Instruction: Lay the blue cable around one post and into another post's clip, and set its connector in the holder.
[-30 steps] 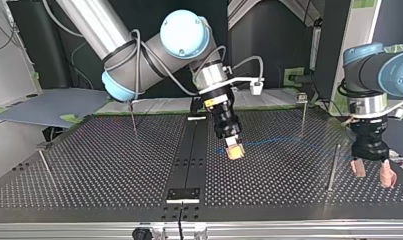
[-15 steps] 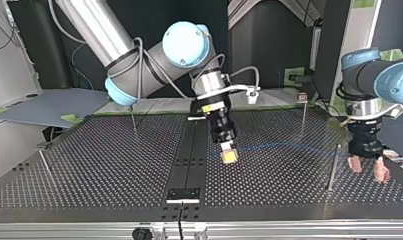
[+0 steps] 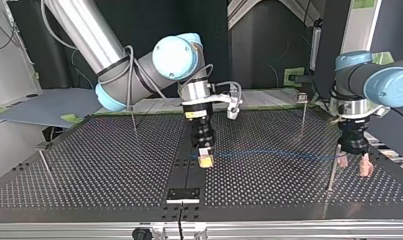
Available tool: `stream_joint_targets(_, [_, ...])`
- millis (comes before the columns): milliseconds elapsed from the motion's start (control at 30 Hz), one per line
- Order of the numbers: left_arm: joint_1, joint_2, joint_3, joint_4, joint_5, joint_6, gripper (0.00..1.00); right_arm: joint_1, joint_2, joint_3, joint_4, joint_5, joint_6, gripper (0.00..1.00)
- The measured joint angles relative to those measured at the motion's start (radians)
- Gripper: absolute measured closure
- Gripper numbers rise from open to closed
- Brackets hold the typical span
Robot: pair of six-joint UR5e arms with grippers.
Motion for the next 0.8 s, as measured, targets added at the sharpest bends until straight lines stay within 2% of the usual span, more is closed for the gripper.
stream_joint_targets(167, [-0.003,-0.001,-0.005,0.003,-0.002,-0.028,0.00,-0.020,0.000,0.022,0.039,0.033,-0.001,1.00])
stream_joint_targets(267, [-0.006,-0.001,-0.008,0.004,-0.005,-0.035,0.00,-0.033,0.000,0.046,0.060,0.054,0.005,1.00])
stream_joint_targets(467, [-0.013,-0.001,-0.017,0.005,-0.005,-0.038,0.00,-0.065,-0.005,0.100,0.036,0.097,0.031,1.00])
stream_joint_targets(600, [-0.016,-0.001,-0.017,0.005,-0.003,-0.038,0.00,-0.096,-0.025,0.135,0.003,0.114,0.059,1.00])
stream_joint_targets(800, [-0.019,-0.001,-0.018,0.006,-0.001,-0.039,0.00,-0.147,-0.072,0.186,-0.048,0.112,0.109,1.00])
